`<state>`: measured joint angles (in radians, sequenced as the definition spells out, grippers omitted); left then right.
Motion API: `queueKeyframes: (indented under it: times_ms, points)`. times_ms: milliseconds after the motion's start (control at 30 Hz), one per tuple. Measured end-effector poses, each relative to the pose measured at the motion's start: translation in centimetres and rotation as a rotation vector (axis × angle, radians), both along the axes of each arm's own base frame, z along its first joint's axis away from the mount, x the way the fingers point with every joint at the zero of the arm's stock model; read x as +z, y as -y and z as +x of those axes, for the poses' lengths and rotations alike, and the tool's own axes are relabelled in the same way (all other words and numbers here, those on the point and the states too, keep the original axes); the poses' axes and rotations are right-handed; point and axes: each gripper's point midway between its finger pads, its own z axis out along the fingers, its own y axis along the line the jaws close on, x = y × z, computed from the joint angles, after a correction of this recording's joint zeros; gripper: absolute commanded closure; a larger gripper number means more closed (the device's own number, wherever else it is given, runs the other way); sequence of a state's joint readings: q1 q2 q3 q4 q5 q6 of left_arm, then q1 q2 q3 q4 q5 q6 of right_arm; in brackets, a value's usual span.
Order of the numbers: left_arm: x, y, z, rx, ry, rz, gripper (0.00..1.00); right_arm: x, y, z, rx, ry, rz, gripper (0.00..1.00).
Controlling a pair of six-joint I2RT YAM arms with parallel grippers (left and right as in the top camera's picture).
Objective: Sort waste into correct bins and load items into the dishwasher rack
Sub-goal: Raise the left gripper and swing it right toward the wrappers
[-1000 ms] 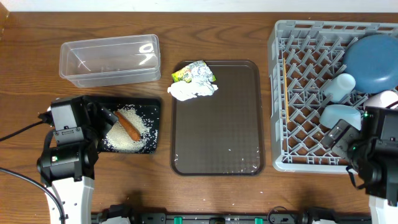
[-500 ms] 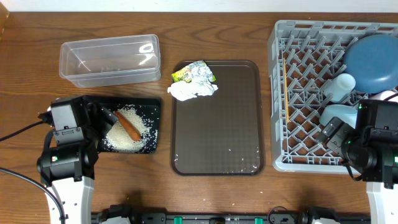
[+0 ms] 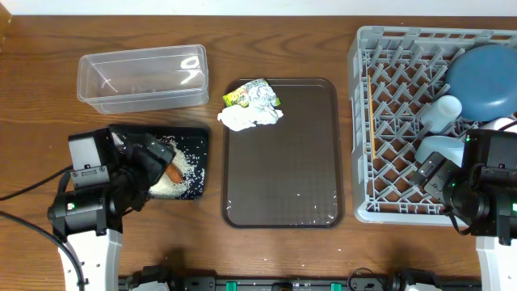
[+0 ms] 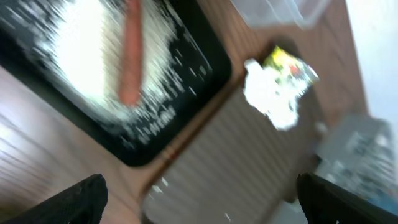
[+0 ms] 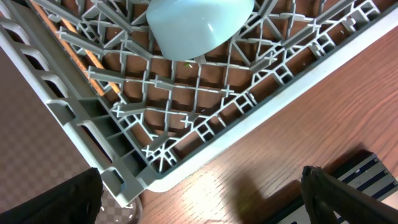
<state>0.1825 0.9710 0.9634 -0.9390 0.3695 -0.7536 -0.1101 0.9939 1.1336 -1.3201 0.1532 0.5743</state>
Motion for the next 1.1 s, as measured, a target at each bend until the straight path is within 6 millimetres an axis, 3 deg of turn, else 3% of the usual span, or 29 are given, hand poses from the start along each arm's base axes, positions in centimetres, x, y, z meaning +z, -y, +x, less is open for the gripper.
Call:
queueKeyframes:
  times_ms: [100,233,367,633,800,967,1100]
  points:
    - [0.7,1.9,0.1,-0.071,0.028,-0.088,0.01,0.0,0.0,0.0,0.0,0.0,0.0,0.01]
    - [3.6,5.2,1.8,-0.265,0.201,-0.175,0.01,0.0,0.0,0.0,0.0,0.0,0.0,0.01]
    - [4.9,8.4,1.4,-0.414,0.243,-0.231,0.01,0.0,0.0,0.0,0.0,-0.001,0.0,0.01]
    - [6.7,11.6,3.0,-0.54,0.141,-0.075,0.01,-0.1,0.0,0.0,0.0,-0.002,0.001,0.01]
    - [4.6,12.9,4.8,-0.628,-0.03,0.094,0.01,-0.1,0.0,0.0,0.0,-0.003,0.001,0.01]
    - [-0.6,14.0,7.4,-0.681,-0.163,0.174,0.01,-0.1,0.0,0.0,0.0,-0.003,0.001,0.01]
    - [-3.6,14.7,9.3,-0.681,-0.201,0.174,0.01,-0.1,0.0,0.0,0.0,-0.003,0.001,0.01]
